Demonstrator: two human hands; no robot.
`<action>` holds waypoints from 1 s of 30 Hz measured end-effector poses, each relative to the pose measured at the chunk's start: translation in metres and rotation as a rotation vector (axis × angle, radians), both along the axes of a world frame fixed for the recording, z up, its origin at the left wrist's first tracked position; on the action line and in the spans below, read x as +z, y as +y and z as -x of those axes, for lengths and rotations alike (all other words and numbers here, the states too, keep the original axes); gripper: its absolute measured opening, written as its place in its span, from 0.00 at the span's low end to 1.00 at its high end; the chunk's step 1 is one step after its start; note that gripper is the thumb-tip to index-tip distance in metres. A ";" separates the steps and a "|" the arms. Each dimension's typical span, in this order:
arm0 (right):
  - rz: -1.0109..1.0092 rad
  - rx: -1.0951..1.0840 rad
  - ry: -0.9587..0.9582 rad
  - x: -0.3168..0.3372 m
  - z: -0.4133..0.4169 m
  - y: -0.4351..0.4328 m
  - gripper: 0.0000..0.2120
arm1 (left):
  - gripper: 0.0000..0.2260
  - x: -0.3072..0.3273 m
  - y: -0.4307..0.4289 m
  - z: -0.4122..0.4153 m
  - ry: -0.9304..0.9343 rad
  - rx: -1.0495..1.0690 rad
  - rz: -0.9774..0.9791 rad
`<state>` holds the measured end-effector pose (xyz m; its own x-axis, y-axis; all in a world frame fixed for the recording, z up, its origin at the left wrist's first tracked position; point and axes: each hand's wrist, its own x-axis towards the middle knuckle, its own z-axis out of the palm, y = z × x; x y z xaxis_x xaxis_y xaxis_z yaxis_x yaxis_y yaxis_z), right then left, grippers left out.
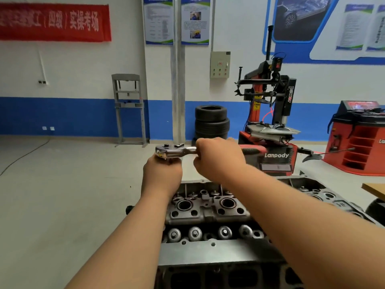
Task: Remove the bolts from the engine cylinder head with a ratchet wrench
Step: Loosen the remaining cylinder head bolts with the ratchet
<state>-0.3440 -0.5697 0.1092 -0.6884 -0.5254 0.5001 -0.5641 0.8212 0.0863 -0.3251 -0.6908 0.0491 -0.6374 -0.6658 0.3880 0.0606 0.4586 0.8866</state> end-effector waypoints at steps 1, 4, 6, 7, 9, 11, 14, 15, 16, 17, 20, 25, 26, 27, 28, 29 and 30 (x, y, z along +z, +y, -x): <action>0.019 0.019 -0.048 0.000 0.015 -0.007 0.05 | 0.05 -0.001 -0.001 0.001 0.011 -0.033 -0.020; -0.003 0.087 -0.141 0.005 0.049 -0.042 0.10 | 0.03 -0.002 -0.007 0.005 0.065 -0.015 -0.073; -0.005 0.162 -0.161 0.004 0.058 -0.064 0.12 | 0.03 -0.003 -0.009 0.009 0.064 0.026 -0.060; 0.009 0.213 -0.177 0.002 0.061 -0.072 0.14 | 0.02 -0.003 -0.008 0.010 0.075 0.042 -0.069; 0.025 0.248 -0.178 -0.001 0.064 -0.077 0.15 | 0.03 -0.001 -0.006 0.012 0.081 0.057 -0.084; -0.008 0.205 -0.114 -0.002 0.064 -0.070 0.13 | 0.03 -0.001 -0.003 0.012 0.076 0.047 -0.097; -0.039 0.093 -0.048 0.001 0.055 -0.046 0.13 | 0.04 0.001 -0.001 0.010 0.055 0.046 -0.083; -0.045 0.061 -0.041 0.001 0.048 -0.036 0.11 | 0.04 0.001 0.000 0.009 0.048 0.035 -0.080; -0.052 0.023 -0.038 0.001 0.038 -0.026 0.06 | 0.05 0.001 0.001 0.008 0.044 0.028 -0.068; -0.071 -0.009 -0.024 0.001 0.024 -0.014 0.02 | 0.06 0.001 0.002 0.007 0.030 0.022 -0.052; -0.173 -0.035 0.049 -0.002 -0.029 0.014 0.13 | 0.06 0.007 0.005 0.001 0.002 0.032 -0.035; -0.360 0.010 0.077 -0.014 -0.093 0.004 0.30 | 0.08 0.006 0.016 -0.003 -0.007 -0.088 -0.112; -0.361 0.010 0.053 -0.014 -0.095 0.002 0.30 | 0.10 0.005 0.017 -0.005 -0.013 -0.098 -0.086; -0.322 0.012 0.025 -0.011 -0.093 0.002 0.29 | 0.10 0.005 0.017 -0.005 0.028 -0.067 -0.102; -0.257 0.021 0.004 -0.008 -0.084 0.003 0.26 | 0.09 0.006 0.016 -0.005 0.030 -0.024 -0.119; -0.190 0.037 -0.024 -0.005 -0.072 0.005 0.21 | 0.08 0.006 0.015 -0.005 0.022 0.011 -0.169; -0.123 0.049 -0.052 -0.003 -0.056 0.009 0.17 | 0.06 0.006 0.013 -0.002 0.022 0.056 -0.158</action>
